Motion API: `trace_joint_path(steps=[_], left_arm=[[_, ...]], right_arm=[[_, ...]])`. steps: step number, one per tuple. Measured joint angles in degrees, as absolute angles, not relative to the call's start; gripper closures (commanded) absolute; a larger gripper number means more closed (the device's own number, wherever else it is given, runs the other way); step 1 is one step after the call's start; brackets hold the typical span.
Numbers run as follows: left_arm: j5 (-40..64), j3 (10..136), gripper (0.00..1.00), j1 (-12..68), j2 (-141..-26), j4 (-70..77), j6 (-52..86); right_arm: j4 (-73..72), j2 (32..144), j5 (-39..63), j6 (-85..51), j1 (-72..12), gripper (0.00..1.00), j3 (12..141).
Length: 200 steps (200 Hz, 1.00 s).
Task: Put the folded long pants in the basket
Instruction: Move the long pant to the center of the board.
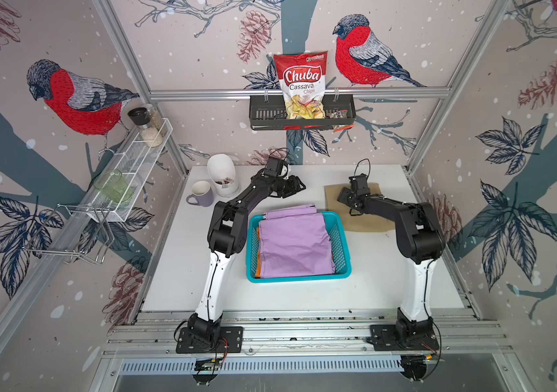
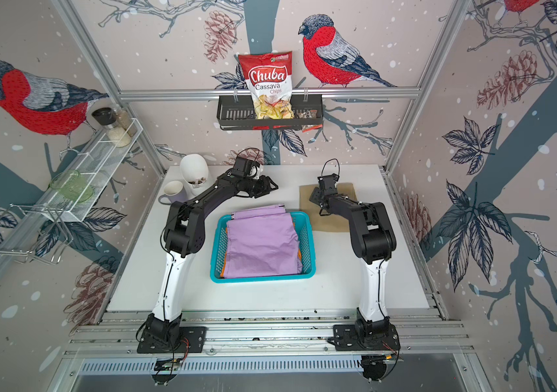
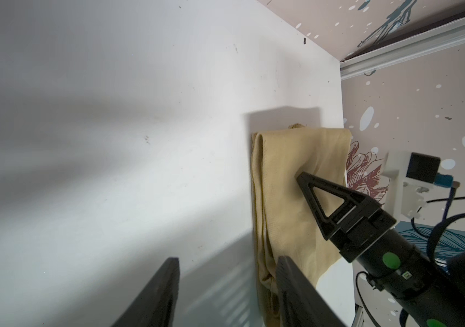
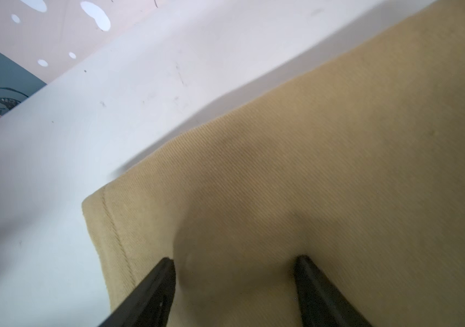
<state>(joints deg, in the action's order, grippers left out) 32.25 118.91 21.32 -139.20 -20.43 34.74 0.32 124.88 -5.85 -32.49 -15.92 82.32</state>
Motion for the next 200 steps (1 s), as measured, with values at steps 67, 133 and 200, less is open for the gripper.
trace_joint_path(steps=[67, 133, 200], left_arm=[[34.50, 125.62, 0.37, 20.49, -146.41, -20.64, 37.47], [35.75, 126.34, 0.37, 20.45, -149.36, -18.87, 40.88], [35.79, 126.19, 0.37, 20.45, -149.34, -18.17, 42.22]], right_arm=[[0.30, 133.40, -2.90, -31.90, -18.48, 0.30, 95.13], [8.16, 129.49, 9.28, -33.50, -16.88, 0.19, 96.64], [15.99, 126.93, 18.20, -24.29, -3.62, 0.07, 96.07]])
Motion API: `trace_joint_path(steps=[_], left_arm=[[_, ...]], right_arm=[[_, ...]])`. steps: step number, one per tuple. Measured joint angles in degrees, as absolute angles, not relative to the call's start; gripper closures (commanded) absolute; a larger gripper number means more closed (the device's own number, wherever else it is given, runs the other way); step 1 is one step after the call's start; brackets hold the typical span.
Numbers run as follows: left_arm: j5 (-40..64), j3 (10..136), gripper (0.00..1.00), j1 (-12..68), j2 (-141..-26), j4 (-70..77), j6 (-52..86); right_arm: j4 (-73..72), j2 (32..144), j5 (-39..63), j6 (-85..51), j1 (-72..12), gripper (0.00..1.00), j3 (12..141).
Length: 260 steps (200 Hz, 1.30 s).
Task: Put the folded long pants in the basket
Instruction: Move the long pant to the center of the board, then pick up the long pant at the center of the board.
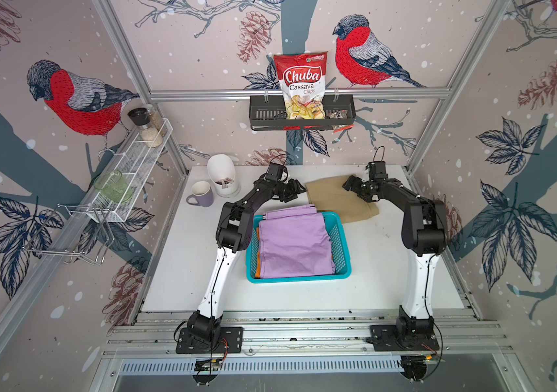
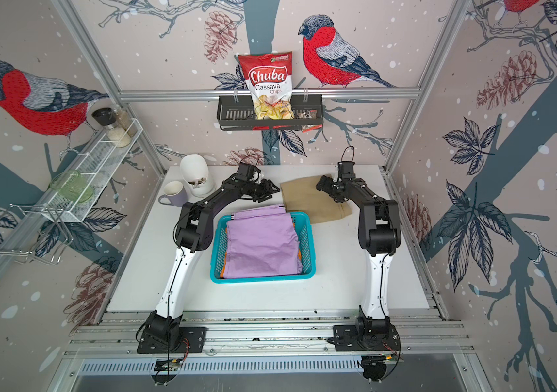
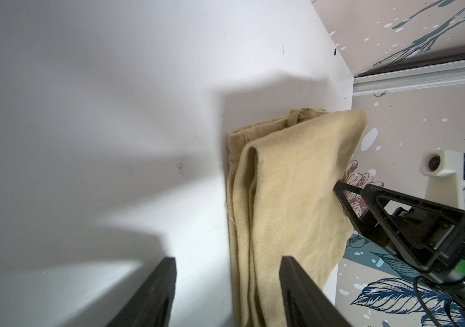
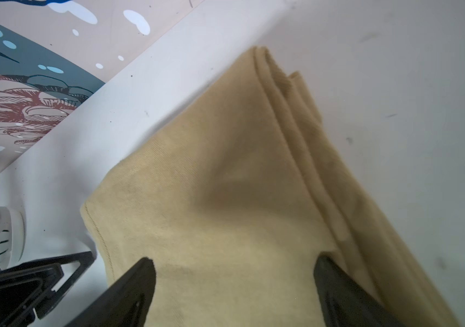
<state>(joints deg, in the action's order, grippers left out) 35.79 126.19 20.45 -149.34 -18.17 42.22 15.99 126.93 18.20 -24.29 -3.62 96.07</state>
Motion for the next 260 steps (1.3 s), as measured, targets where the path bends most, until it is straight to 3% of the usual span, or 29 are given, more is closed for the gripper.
trace_joint_path(steps=[36, 80, 152, 174, 200, 215, 222, 260], left_arm=[[35.77, 124.03, 0.37, 20.49, -148.22, -17.23, 43.33], [35.83, 123.35, 0.37, 20.95, -147.98, -16.93, 44.36], [35.90, 123.35, 0.37, 21.28, -148.05, -16.25, 44.84], [36.21, 123.52, 0.37, 21.32, -148.59, -15.38, 44.99], [36.14, 123.63, 0.38, 21.34, -148.62, -15.44, 44.97], [36.05, 123.66, 0.37, 21.34, -148.62, -15.51, 44.91], [35.99, 123.66, 0.37, 21.34, -148.62, -15.55, 44.86], [35.33, 122.17, 0.37, 19.75, -147.46, -15.81, 44.56]], right_arm=[[17.54, 126.72, 21.23, -20.84, 2.85, 0.07, 93.06], [17.58, 125.51, 25.32, -19.25, 4.84, 0.07, 90.85], [11.57, 129.29, 31.55, -17.26, -1.19, 0.15, 92.03], [8.84, 130.26, 33.08, -19.25, -2.74, 0.35, 91.77], [7.49, 131.41, 33.28, -22.09, -3.18, 0.80, 91.44], [6.87, 131.66, 33.61, -24.21, -3.16, 0.96, 90.98], [6.42, 131.55, 33.67, -24.45, -3.07, 1.00, 90.65], [1.10, 129.29, 34.20, -29.63, -2.57, 1.00, 85.41]])
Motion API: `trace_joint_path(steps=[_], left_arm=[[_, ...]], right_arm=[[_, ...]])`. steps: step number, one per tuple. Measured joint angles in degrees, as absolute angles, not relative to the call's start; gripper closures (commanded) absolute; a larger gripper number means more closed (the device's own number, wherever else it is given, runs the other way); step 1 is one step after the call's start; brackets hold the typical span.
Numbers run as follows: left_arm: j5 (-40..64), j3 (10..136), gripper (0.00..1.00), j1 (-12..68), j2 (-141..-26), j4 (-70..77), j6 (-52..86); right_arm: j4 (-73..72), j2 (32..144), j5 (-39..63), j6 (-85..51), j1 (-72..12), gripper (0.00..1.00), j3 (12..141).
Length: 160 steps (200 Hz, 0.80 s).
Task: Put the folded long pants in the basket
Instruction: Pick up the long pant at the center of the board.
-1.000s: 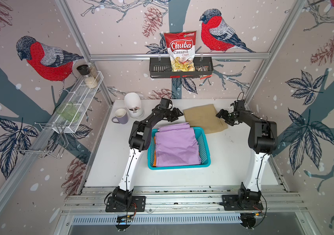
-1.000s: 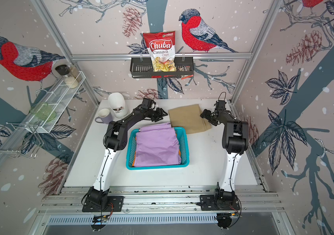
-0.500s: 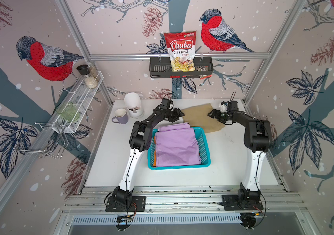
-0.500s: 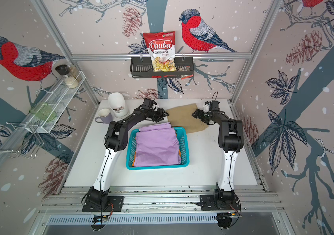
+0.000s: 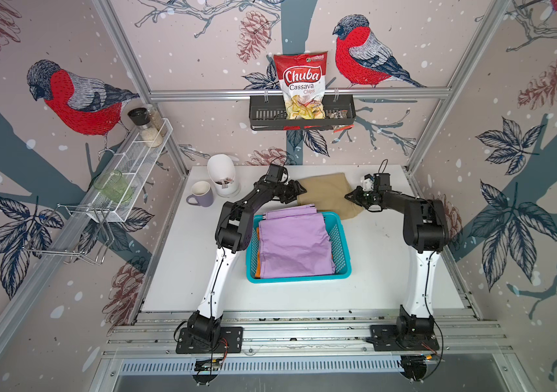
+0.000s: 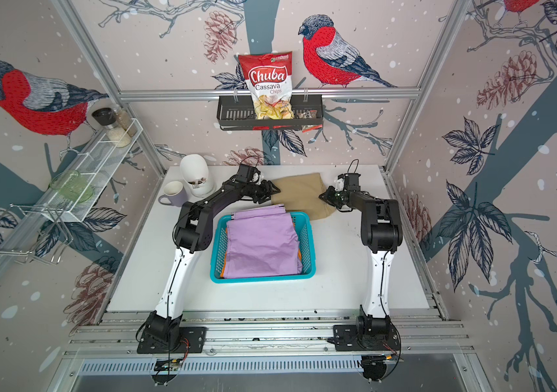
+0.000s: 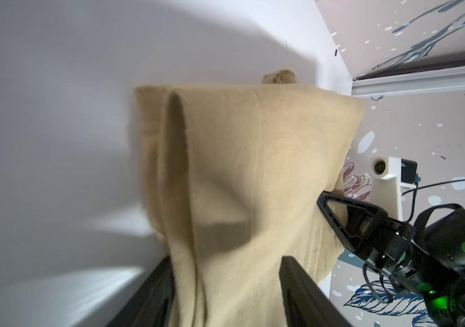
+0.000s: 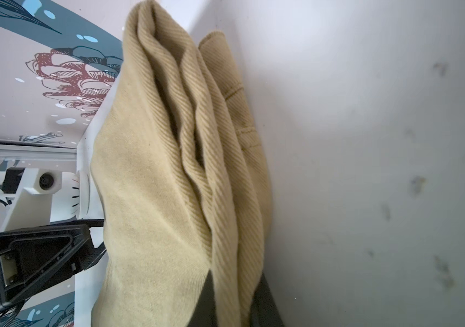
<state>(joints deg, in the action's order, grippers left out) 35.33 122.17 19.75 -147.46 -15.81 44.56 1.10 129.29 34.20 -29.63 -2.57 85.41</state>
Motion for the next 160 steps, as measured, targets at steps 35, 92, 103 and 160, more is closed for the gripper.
trace_joint_path(steps=[35, 92, 103, 160], left_arm=[[34.13, 121.51, 0.36, 18.61, -147.22, -14.98, 45.08], [36.47, 123.22, 0.34, 20.88, -150.67, -7.42, 48.56], [37.04, 123.72, 0.38, 21.28, -151.44, -6.17, 49.23], [37.43, 126.13, 1.00, 21.93, -154.23, -4.40, 51.05]], right_arm=[[-3.11, 126.78, 31.16, -34.96, -4.19, 1.00, 81.01], [-7.44, 127.17, 28.32, -40.62, -8.49, 1.00, 80.20], [-7.60, 127.57, 28.32, -40.69, -8.58, 1.00, 80.66], [-7.55, 127.90, 28.51, -41.93, -8.82, 1.00, 81.49]])
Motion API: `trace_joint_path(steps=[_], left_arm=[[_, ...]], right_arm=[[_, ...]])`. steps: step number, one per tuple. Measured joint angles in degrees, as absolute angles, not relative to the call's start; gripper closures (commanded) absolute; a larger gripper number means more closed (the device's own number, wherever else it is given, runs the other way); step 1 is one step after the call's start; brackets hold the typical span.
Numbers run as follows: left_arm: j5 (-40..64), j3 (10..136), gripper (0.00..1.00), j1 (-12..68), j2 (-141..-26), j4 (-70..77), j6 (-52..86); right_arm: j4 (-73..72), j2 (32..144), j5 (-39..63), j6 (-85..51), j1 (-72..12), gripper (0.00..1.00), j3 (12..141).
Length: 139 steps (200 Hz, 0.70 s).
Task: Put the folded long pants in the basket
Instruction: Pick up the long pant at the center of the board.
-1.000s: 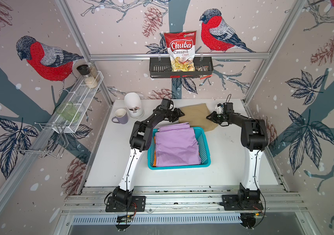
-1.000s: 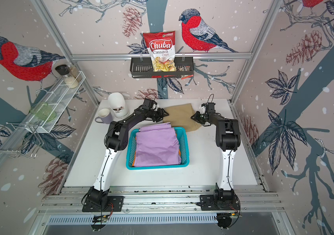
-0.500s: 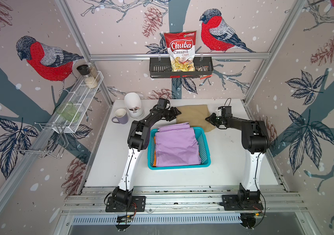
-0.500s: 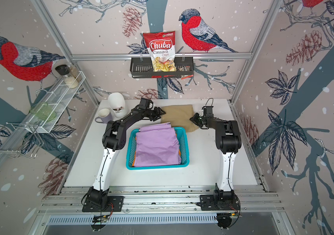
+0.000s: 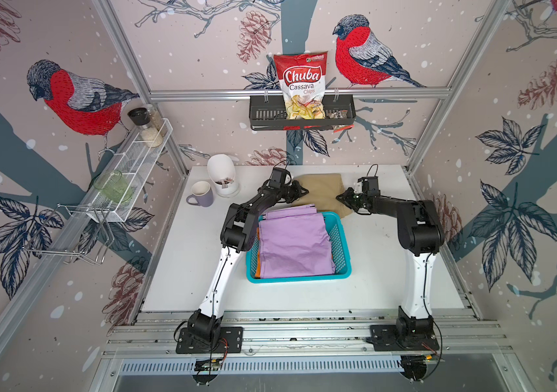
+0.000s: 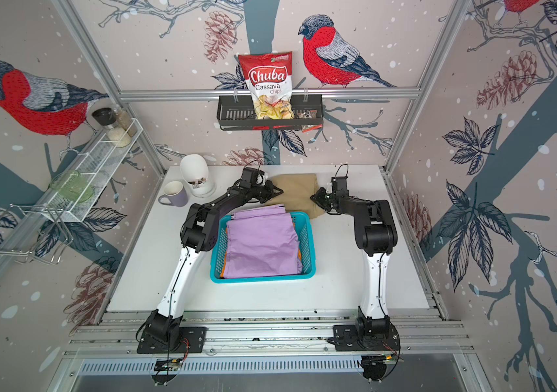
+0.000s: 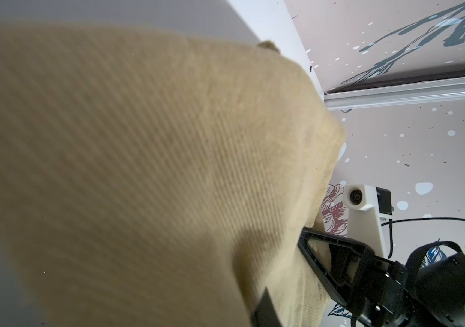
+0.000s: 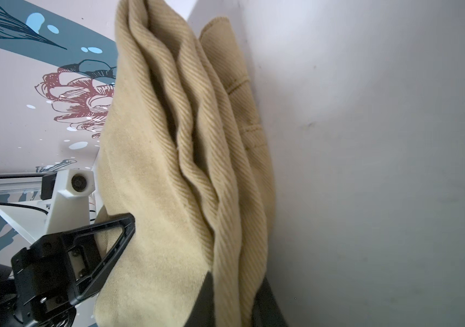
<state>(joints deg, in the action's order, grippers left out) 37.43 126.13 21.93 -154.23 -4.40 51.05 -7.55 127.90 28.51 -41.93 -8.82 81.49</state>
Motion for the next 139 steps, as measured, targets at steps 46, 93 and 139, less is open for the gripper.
trace_joint_path(steps=[46, 93, 139], left_arm=[[36.01, 134.50, 1.00, 21.67, -155.06, -11.16, 52.66], [36.27, 142.52, 1.00, 19.51, -155.09, -10.63, 57.25], [36.86, 143.46, 1.00, 18.41, -153.53, -9.91, 59.99]], right_arm=[[-4.34, 129.03, 28.51, -42.46, -9.30, 1.00, 87.07], [-1.58, 131.13, 29.32, -43.42, -9.26, 1.00, 99.68], [2.11, 132.60, 31.77, -43.42, -9.10, 1.00, 108.62]])
